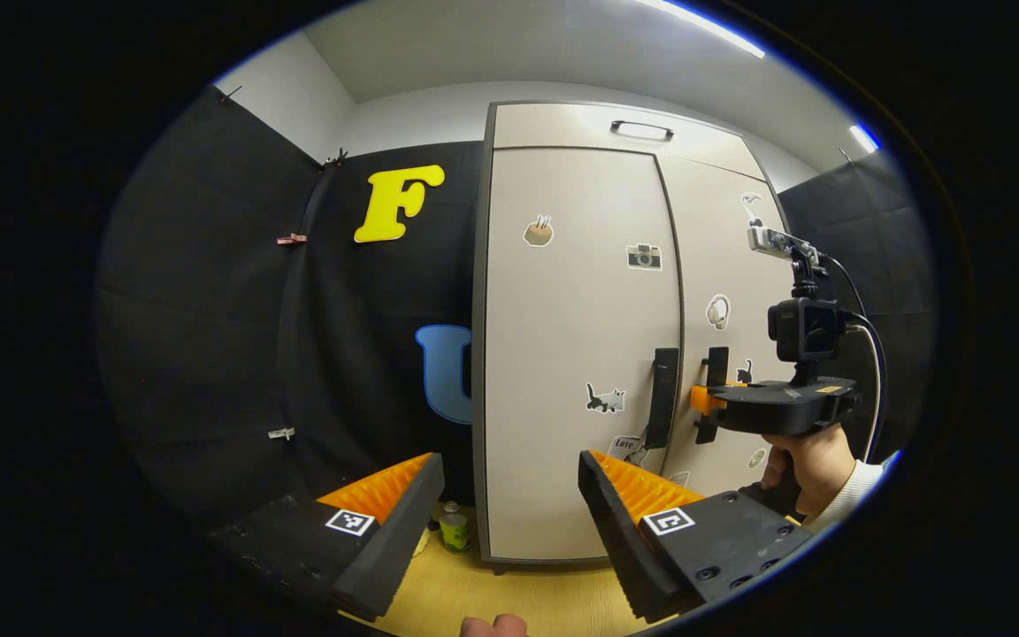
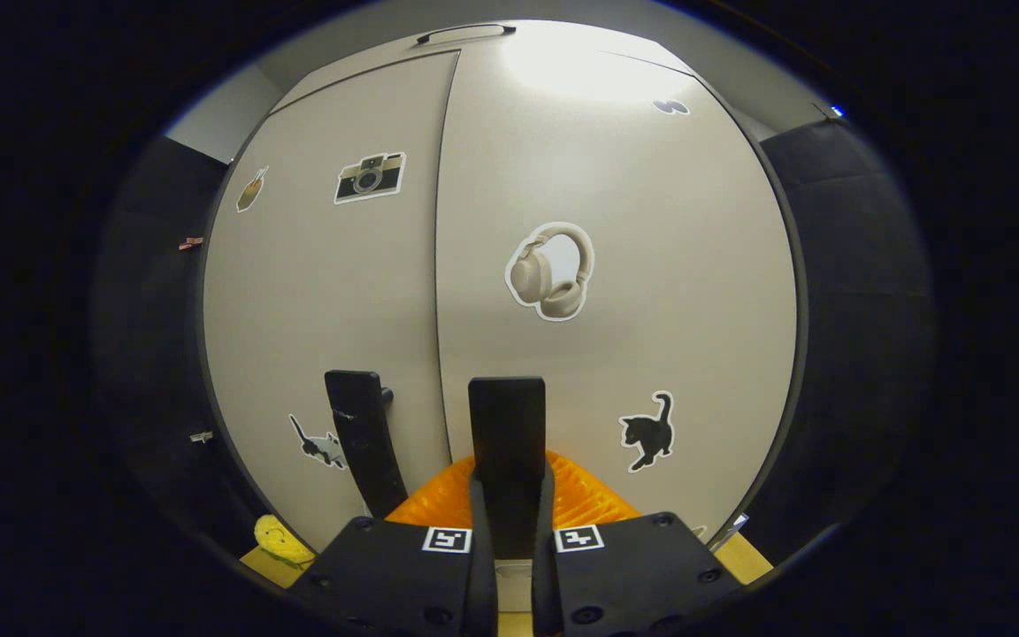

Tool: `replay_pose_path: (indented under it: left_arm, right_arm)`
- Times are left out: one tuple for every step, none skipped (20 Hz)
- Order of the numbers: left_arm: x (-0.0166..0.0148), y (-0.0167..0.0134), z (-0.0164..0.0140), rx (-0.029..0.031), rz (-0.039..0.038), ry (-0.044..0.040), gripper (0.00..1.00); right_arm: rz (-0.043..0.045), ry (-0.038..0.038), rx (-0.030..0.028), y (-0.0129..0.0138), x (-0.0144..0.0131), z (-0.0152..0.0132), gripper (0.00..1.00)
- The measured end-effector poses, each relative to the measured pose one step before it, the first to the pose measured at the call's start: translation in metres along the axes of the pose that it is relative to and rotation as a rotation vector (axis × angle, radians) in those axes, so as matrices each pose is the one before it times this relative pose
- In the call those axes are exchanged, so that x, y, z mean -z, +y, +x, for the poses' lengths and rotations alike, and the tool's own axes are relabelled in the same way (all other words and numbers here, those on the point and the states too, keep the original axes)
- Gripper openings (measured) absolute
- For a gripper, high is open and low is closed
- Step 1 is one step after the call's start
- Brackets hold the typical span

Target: Open the right door of the double-door shoe cabinet with the right hand, and open the left door with the left hand.

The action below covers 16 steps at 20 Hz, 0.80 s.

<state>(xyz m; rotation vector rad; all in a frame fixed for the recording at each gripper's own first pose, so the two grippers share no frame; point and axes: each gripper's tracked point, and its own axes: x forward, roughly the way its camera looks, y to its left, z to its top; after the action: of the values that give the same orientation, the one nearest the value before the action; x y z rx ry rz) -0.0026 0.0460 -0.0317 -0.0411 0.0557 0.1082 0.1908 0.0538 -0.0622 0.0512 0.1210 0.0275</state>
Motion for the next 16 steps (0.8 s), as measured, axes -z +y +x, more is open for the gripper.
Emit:
replay_pose_path:
  left_arm:
    - [-0.00152, 0.00062, -0.00212, -0.00482, 0.00062, -0.00136, 0.94]
    - [-0.00018, -0.00036, -0.00204, -0.00194, 0.00206, -0.0017, 0.94]
    - [-0.00166, -0.00149, -0.0029, -0.00157, 0.00247, -0.00218, 0.94]
    - [-0.00226, -0.00152, -0.00304, -0.00029, 0.00196, -0.00354, 0.94]
    - [-0.00198, -0.00302, -0.00272, 0.00209, 0.00099, -0.00323, 0.94]
    - [-0.00041, -0.003, -0.00278, 0.00371, 0.00124, -0.00342, 0.94]
    - [-0.00233, -0.00348, -0.00295, 0.00344, 0.00272, -0.00318, 0.94]
    - [0.00004, -0.00211, -0.00272, 0.0016, 0.00242, -0.00287, 0.94]
    - [-0.00111, -0.00198, -0.00075, 0.00281, 0.00149, -0.00069, 0.94]
    - [-0.00036, -0.0022, -0.00192, 0.00189, 0.00063, -0.00022, 0.94]
    - [-0.00018, -0.00221, -0.0002, 0.0026, -0.00009, 0.00079, 0.94]
    - [0.00015, -0.00253, -0.00057, 0.00307, 0.00064, 0.00058, 0.94]
    - [-0.00066, -0.00273, 0.00001, 0.00157, 0.00221, 0.00036, 0.94]
    - [0.00101, -0.00129, -0.00059, 0.00061, 0.00095, -0.00062, 0.94]
    - [0.00009, -0.00161, -0.00014, 0.00139, -0.00076, 0.00073, 0.94]
    - [0.0008, -0.00195, 0.00037, 0.0009, -0.00237, 0.0011, 0.94]
  right_arm:
    - [-0.00172, 0.00107, -0.00187, -0.00162, -0.00118, -0.00416, 0.19]
    - [0.00561, 0.00149, -0.00492, -0.00104, -0.00034, -0.00452, 0.19]
    - [0.0088, 0.0013, -0.00554, -0.00129, 0.00002, -0.0051, 0.19]
    - [0.00289, -0.00266, -0.00506, -0.00187, -0.00068, -0.00524, 0.19]
    - [-0.00063, -0.00021, -0.00299, -0.0024, -0.00151, -0.0039, 0.19]
    - [0.00208, -0.00132, -0.00224, -0.00125, -0.00117, -0.00246, 0.19]
    - [0.00321, -0.00077, -0.00214, -0.00075, -0.00035, -0.00112, 0.19]
    - [-0.00003, -0.00247, -0.00145, -0.00062, -0.00037, -0.00022, 0.19]
    - [-0.00017, -0.00497, -0.00093, -0.00156, -0.00106, -0.00231, 0.19]
    - [0.00166, -0.00125, -0.0011, -0.00072, 0.00039, -0.00081, 0.19]
    - [0.00509, -0.00204, -0.00253, -0.00102, -0.00091, -0.00183, 0.19]
    - [0.00798, 0.00127, -0.00155, -0.00101, 0.00012, -0.00032, 0.19]
    - [0.00538, -0.00534, -0.00027, -0.00053, -0.00052, -0.00189, 0.19]
    - [-0.00109, -0.00428, 0.00028, -0.00078, -0.00072, -0.00095, 0.19]
    - [-0.00408, -0.00216, -0.00895, -0.00071, -0.00075, -0.00104, 0.19]
    - [0.01554, 0.00045, -0.01002, -0.00074, 0.00033, -0.00056, 0.14]
